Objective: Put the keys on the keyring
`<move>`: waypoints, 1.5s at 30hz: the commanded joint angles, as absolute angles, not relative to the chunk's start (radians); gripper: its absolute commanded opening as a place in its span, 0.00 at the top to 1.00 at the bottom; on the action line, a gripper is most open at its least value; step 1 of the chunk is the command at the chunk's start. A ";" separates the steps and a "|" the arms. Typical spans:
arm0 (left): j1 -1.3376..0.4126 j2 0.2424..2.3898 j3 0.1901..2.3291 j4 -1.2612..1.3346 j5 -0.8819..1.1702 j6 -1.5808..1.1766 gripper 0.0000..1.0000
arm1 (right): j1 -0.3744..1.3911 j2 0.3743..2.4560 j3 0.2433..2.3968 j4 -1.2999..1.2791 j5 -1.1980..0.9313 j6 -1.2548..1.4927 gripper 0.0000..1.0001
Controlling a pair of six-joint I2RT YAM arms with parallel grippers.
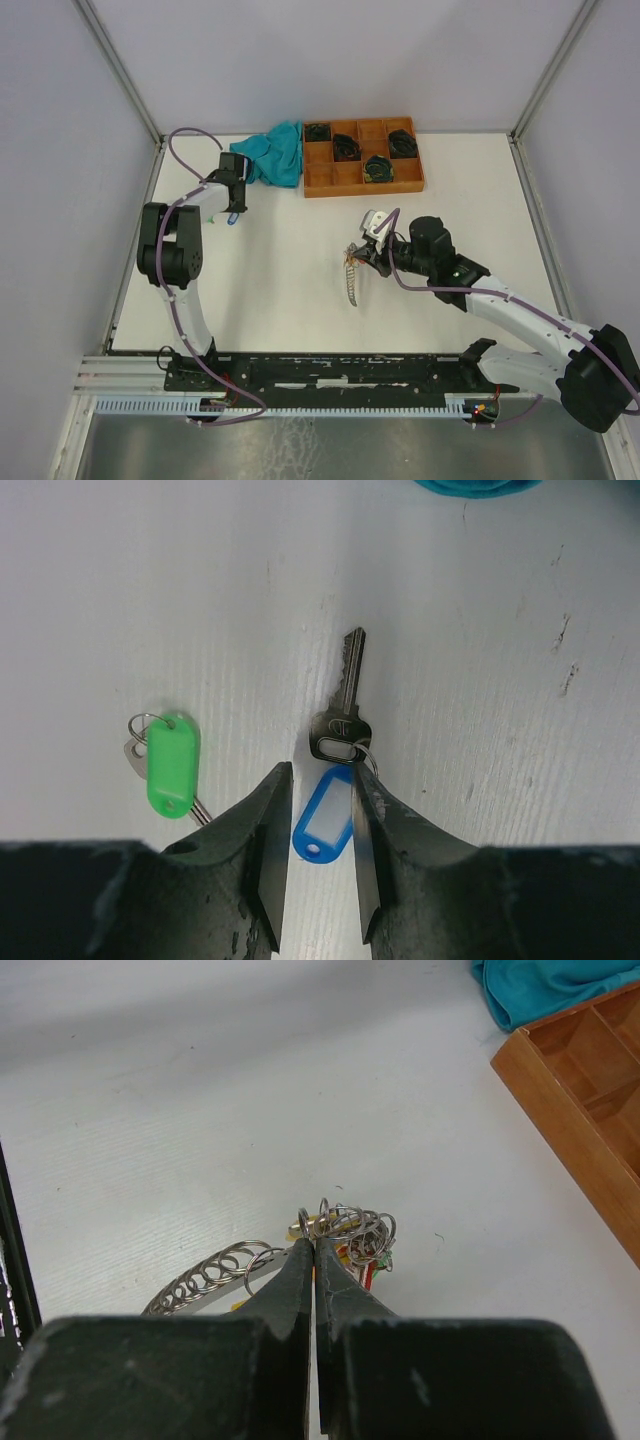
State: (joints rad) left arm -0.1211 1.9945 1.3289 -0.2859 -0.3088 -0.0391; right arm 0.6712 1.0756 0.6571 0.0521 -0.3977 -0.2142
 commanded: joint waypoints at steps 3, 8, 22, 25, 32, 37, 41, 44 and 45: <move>-0.126 1.927 1.347 -0.238 -0.275 -0.050 0.63 | 0.667 1.069 0.683 0.111 -0.417 -0.224 0.99; -0.133 1.938 1.345 -0.235 -0.264 -0.055 0.63 | 0.667 1.069 0.683 0.110 -0.423 -0.224 1.00; -0.152 1.935 1.333 -0.191 -0.251 -0.080 0.62 | 0.667 1.073 0.684 0.109 -0.426 -0.222 1.00; -0.155 1.947 1.331 -0.192 -0.253 -0.080 0.62 | 0.668 1.073 0.684 0.109 -0.428 -0.222 1.00; -0.163 1.975 1.337 -0.192 -0.261 -0.082 0.63 | 0.668 1.076 0.684 0.110 -0.430 -0.223 1.00; -0.163 2.001 1.350 -0.213 -0.280 -0.076 0.68 | 0.668 1.075 0.685 0.109 -0.431 -0.222 0.99; -0.165 2.017 1.345 -0.216 -0.282 -0.071 0.71 | 0.668 1.075 0.684 0.109 -0.433 -0.222 0.99; -0.164 2.025 1.345 -0.219 -0.284 -0.067 0.75 | 0.668 1.074 0.685 0.109 -0.435 -0.222 0.99; -0.165 2.027 1.345 -0.221 -0.285 -0.067 0.77 | 0.669 1.073 0.684 0.110 -0.436 -0.222 1.00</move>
